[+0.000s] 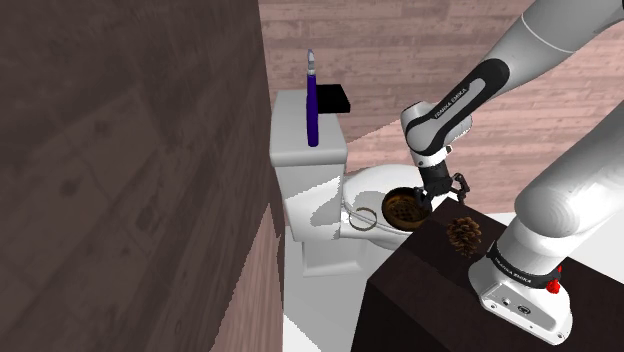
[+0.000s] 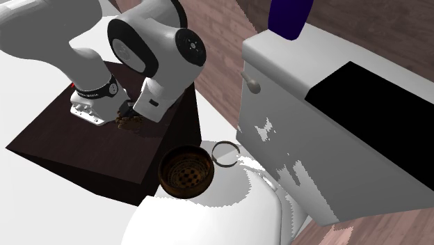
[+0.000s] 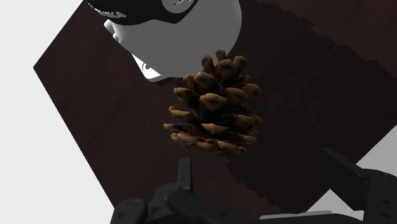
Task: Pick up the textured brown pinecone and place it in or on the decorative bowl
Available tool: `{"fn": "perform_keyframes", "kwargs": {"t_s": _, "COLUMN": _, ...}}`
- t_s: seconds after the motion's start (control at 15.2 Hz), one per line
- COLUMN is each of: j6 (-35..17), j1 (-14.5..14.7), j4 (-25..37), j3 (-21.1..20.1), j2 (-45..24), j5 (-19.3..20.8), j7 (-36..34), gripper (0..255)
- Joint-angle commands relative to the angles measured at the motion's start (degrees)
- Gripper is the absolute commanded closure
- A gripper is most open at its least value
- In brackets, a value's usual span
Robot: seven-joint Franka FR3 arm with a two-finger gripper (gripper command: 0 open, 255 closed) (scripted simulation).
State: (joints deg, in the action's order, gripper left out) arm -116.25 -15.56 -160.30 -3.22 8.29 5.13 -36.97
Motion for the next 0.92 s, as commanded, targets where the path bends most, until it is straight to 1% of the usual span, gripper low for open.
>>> {"fn": "perform_keyframes", "kwargs": {"t_s": 0.0, "j6": -0.02, "j1": 0.0, "j4": -0.01, "j3": 0.0, "j2": -0.01, "j5": 0.0, "j7": 0.0, "gripper": 0}}
{"fn": "perform_keyframes", "kwargs": {"t_s": 0.07, "j6": -0.02, "j1": 0.0, "j4": -0.01, "j3": 0.0, "j2": -0.01, "j5": 0.0, "j7": 0.0, "gripper": 255}}
{"fn": "perform_keyframes", "kwargs": {"t_s": 0.66, "j6": -0.02, "j1": 0.0, "j4": -0.01, "j3": 0.0, "j2": -0.01, "j5": 0.0, "j7": 0.0, "gripper": 255}}
{"fn": "perform_keyframes", "kwargs": {"t_s": 0.73, "j6": -0.02, "j1": 0.0, "j4": -0.01, "j3": 0.0, "j2": -0.01, "j5": 0.0, "j7": 0.0, "gripper": 0}}
{"fn": "perform_keyframes", "kwargs": {"t_s": 0.86, "j6": 3.87, "j1": -1.52, "j4": -2.39, "j3": -0.52, "j2": 5.96, "j5": -3.18, "j7": -16.65, "gripper": 0}}
